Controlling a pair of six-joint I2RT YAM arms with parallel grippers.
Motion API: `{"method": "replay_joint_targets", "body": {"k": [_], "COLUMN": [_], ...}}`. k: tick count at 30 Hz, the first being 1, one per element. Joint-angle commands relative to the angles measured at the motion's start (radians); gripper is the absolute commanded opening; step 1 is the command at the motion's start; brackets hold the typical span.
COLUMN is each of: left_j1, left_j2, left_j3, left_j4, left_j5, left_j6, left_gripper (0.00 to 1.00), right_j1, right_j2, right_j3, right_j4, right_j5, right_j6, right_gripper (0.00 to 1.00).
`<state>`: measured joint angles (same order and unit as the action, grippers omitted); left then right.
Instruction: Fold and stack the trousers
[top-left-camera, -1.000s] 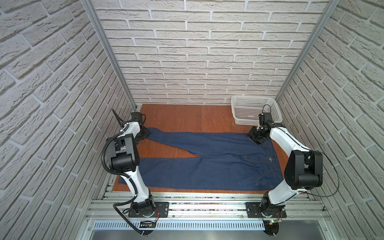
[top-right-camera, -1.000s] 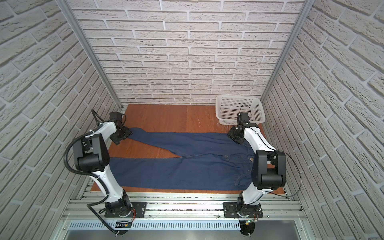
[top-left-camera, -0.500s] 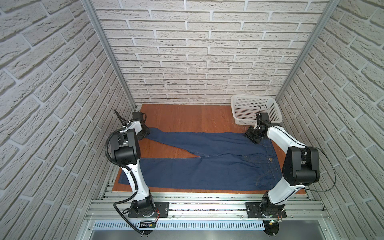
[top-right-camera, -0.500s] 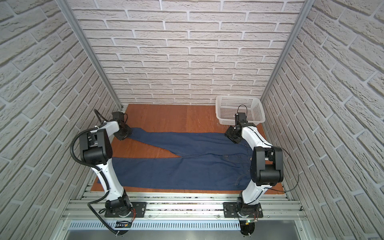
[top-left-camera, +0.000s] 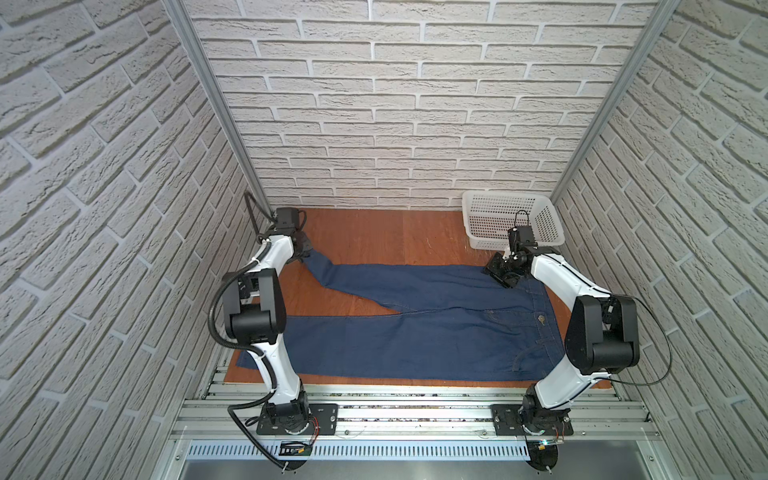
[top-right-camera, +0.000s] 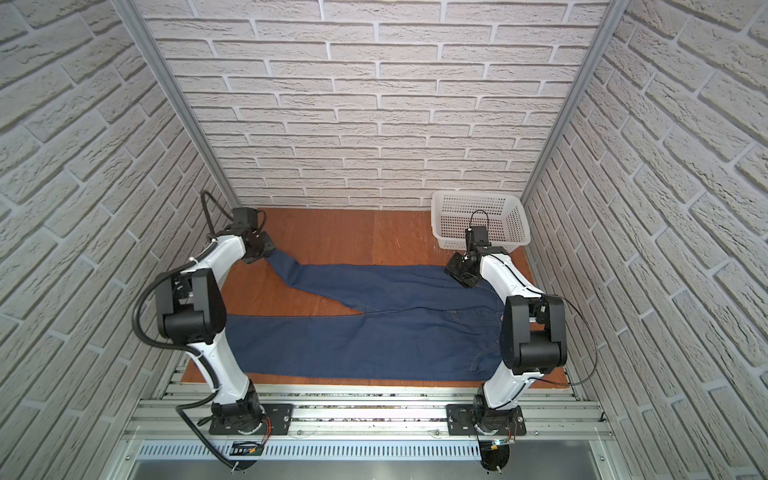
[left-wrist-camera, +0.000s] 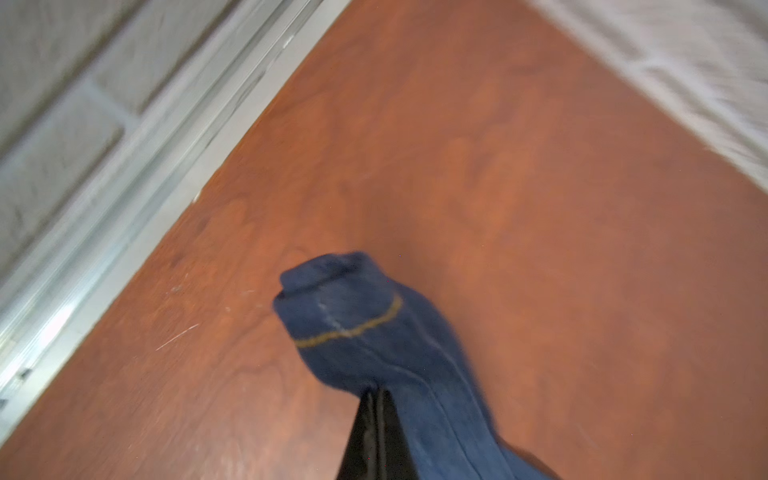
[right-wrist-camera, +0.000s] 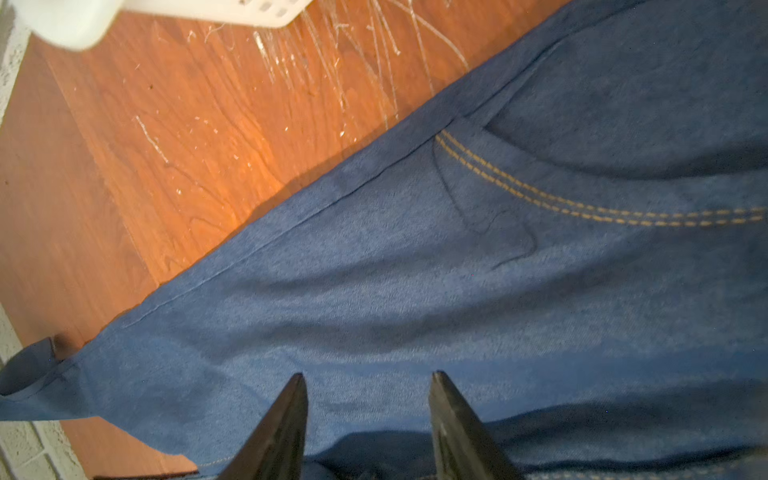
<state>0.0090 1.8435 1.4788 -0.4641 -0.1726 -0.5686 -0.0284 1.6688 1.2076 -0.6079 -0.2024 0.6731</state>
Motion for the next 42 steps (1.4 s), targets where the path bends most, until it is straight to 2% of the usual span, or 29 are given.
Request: {"method": "replay_joint_targets", "body": {"k": [1,5,11,17,23,27,28,29,31,35,39,42], "left_j1": [-0.137,-0.344,-0.662,-0.888,-1.061,-1.128,-1.140,-1.150,-1.160,-1.151,-1.117,-1.063], "left_j2": [-0.087,-0.093,0.059,0.259,0.386,0.416,0.413,0.405,0.379,0.293,0.239,0.232], "left_j3": [0.017,0.054,0.212,0.473,0.706,0.771,0.770,0.763,0.728,0.617,0.548,0.501], "left_j4": [-0.112,-0.219,-0.329,-0.425,-0.484,-0.468,-0.453,-0.443,-0.417,-0.360,-0.323,-0.272], "left_j5": [-0.113,-0.224,-0.325,-0.308,-0.268,-0.234,-0.227,-0.230,-0.230,-0.262,-0.277,-0.205], "left_j6": [0.101,0.055,-0.079,-0.206,-0.297,-0.329,-0.330,-0.330,-0.328,-0.311,-0.262,-0.209], "left_gripper": [0.00,0.00,0.00,0.00,0.00,0.00,0.05,0.20,0.39,0.57,0.61,0.60], "right_j1": [0.007,0.007,0.002,-0.040,-0.088,-0.109,-0.113,-0.115,-0.120,-0.123,-0.122,-0.120], "right_j2": [-0.062,-0.091,-0.148,-0.265,-0.383,-0.457,-0.475,-0.489,-0.502,-0.508,-0.499,-0.473], "right_j3": [-0.029,-0.040,-0.033,-0.025,-0.017,-0.031,-0.037,-0.041,-0.049,-0.061,-0.078,-0.104], "right_j4": [0.016,-0.004,-0.051,-0.108,-0.158,-0.174,-0.176,-0.176,-0.181,-0.193,-0.186,-0.177], "right_j5": [-0.004,-0.001,0.021,0.086,0.151,0.209,0.222,0.232,0.236,0.216,0.155,0.075], "right_j6": [-0.013,-0.027,-0.048,-0.057,-0.053,-0.027,-0.023,-0.020,-0.018,-0.017,-0.019,-0.018], "right_gripper": [0.50,0.50,0.50,0.50,0.50,0.50,0.50,0.50,0.51,0.50,0.50,0.49]}}
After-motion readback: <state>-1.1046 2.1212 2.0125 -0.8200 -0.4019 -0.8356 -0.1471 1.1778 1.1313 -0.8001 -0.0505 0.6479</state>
